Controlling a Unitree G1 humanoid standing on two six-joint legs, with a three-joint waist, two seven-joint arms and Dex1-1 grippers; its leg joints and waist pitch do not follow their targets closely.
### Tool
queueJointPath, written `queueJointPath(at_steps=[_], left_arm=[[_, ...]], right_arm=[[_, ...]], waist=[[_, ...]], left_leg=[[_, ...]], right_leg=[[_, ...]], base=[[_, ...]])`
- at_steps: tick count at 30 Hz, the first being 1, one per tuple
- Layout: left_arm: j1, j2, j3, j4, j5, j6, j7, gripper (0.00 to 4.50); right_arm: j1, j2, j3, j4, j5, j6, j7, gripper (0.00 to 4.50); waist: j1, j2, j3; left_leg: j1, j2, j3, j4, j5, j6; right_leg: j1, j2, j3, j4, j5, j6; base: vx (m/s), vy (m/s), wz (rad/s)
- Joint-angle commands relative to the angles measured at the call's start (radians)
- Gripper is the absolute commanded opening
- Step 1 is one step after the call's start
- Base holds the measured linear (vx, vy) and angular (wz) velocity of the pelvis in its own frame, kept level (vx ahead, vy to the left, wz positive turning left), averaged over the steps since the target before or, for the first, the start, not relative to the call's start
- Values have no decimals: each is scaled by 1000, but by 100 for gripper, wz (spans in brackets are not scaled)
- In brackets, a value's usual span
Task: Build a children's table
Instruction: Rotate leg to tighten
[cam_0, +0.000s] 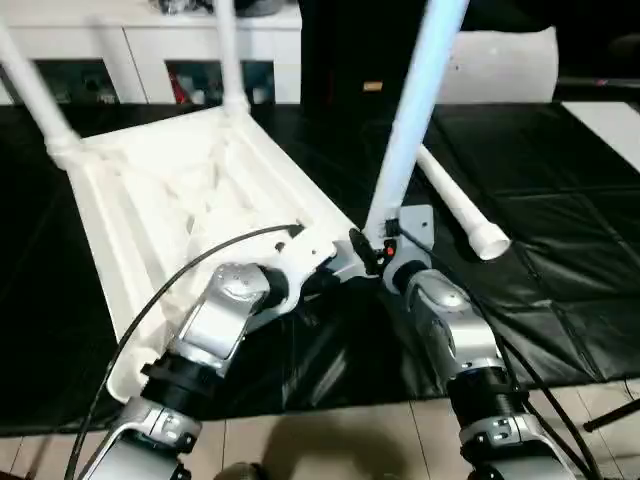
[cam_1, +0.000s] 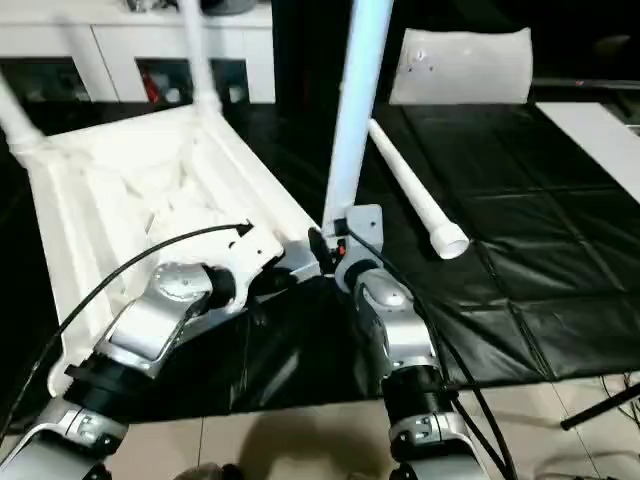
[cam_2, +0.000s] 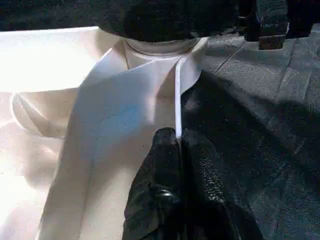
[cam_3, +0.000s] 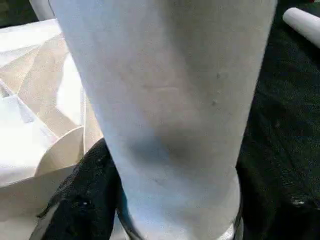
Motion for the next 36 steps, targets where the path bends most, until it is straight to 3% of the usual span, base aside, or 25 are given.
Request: queueJointPath(at_steps=[1,3,6,9,12,18,24,29,30,33,36], left_arm=[[-39,-6,-23,10,7,-32,5,0],[-37,15,-20,18,8,-39,-14,0],[-31,66,-17,35,-7,-73,-63,0],[-27,110,-6,55,-29,-142,-116,0],[-28,157,-10,82,-47,-214,-185,0],[-41,247,-49,146,-79,-358,-376,0],[-67,286,-94,199,-108,-448,-559,0],[-99,298,-133,244,-108,-517,-663,0],[-108,297,-141,252,-110,-529,-691,0],[-136,288,-152,286,-96,-565,-714,0],[-157,282,-165,323,-76,-602,-716,0]], right_arm=[[24,53,52,26,33,32,57,352],[28,39,41,18,37,20,73,378],[48,-15,41,-23,45,-10,161,399],[84,-97,69,-92,60,-27,293,431],[115,-187,83,-151,85,-30,421,446],[122,-348,85,-191,125,-21,662,446],[89,-444,157,-180,106,-48,831,446],[62,-464,203,-154,89,-76,916,446],[52,-465,215,-141,84,-75,934,420],[30,-464,241,-113,76,-76,968,410],[19,-467,264,-101,76,-79,998,371]], waist=[[3,0,-59],[3,-1,-55],[4,0,-52],[6,2,-54],[10,-4,-55],[20,-7,-54],[38,-6,-58],[60,-4,-59],[65,-5,-60],[71,-3,-60],[75,-3,-61]], left_leg=[[29,65,-33,-57,-128,59],[30,66,-33,-60,-163,57],[35,70,-36,-66,-233,25],[35,73,-36,-67,-220,18],[32,70,-33,-60,-182,45],[35,71,-31,-55,-173,73],[38,75,-27,-52,-147,73],[43,78,-24,-51,-164,61],[45,78,-24,-51,-168,57],[45,78,-25,-51,-175,49],[44,80,-28,-54,-201,27]], right_leg=[[24,-72,42,-61,92,-225],[23,-74,41,-68,25,-228],[20,-74,43,-79,-101,-212],[20,-70,44,-72,-56,-206],[25,-70,42,-66,5,-219],[25,-74,41,-65,0,-241],[23,-73,37,-54,37,-270],[20,-77,38,-54,8,-274],[19,-77,37,-54,2,-275],[19,-76,36,-52,4,-275],[21,-81,37,-52,-16,-272]], base=[[0,0,0],[0,0,0],[0,0,0],[0,0,0],[0,0,0],[0,0,0],[0,0,0],[0,0,0],[0,0,0],[0,0,0],[0,0,0]])
